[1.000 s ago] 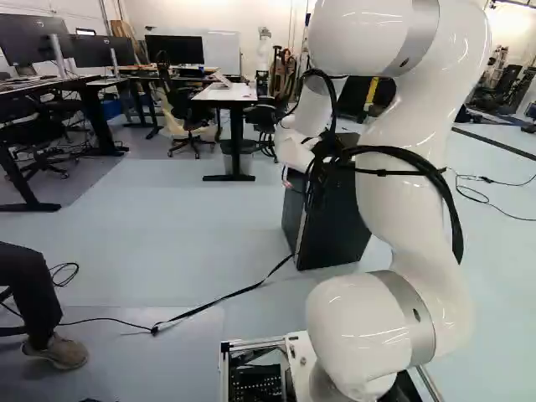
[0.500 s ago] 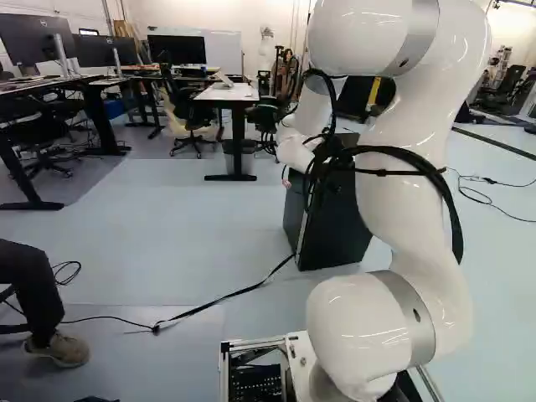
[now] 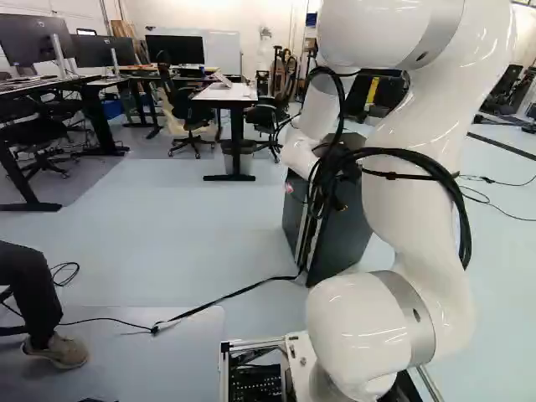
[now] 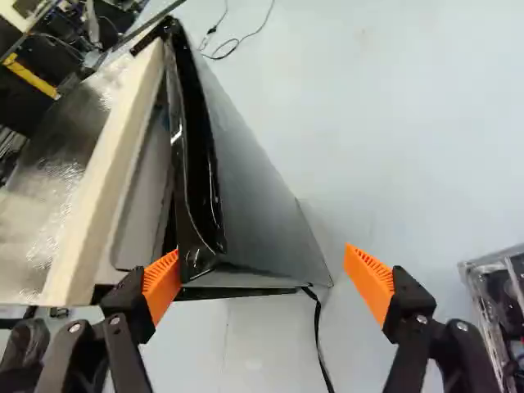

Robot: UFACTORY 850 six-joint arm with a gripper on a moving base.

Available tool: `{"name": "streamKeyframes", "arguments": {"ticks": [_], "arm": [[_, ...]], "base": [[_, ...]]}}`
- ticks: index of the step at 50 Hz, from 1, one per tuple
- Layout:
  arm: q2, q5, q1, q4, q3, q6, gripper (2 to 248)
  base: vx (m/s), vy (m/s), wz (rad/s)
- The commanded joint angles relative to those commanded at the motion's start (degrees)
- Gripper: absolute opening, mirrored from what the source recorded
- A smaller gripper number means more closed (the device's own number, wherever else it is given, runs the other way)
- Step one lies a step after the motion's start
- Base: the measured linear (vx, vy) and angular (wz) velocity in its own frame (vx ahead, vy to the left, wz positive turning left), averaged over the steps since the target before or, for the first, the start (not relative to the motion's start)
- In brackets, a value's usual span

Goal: Open the fridge door

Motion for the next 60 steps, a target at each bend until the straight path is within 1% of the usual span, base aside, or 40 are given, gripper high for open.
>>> {"name": "streamKeyframes", "arguments": {"ticks": [20, 25, 30, 37, 49, 60], "arm": [[3.5, -1.4, -1.8, 12.1, 4.9, 0.0, 247], [4.2, -1.4, -2.2, 14.1, 5.9, 0.0, 247], [4.7, -1.2, -2.5, 15.0, 6.6, 0.0, 247], [4.9, 0.3, -2.6, 15.4, 6.8, 0.0, 247], [4.9, 4.7, -2.6, 15.7, 6.9, 0.0, 247], [4.9, 8.8, -2.6, 16.8, 6.9, 0.0, 247]], "base": [[0.0, 0.0, 0.0], [0.0, 0.0, 0.0], [0.0, 0.0, 0.0], [0.0, 0.0, 0.0], [0.0, 0.0, 0.0], [0.0, 0.0, 0.0]]}}
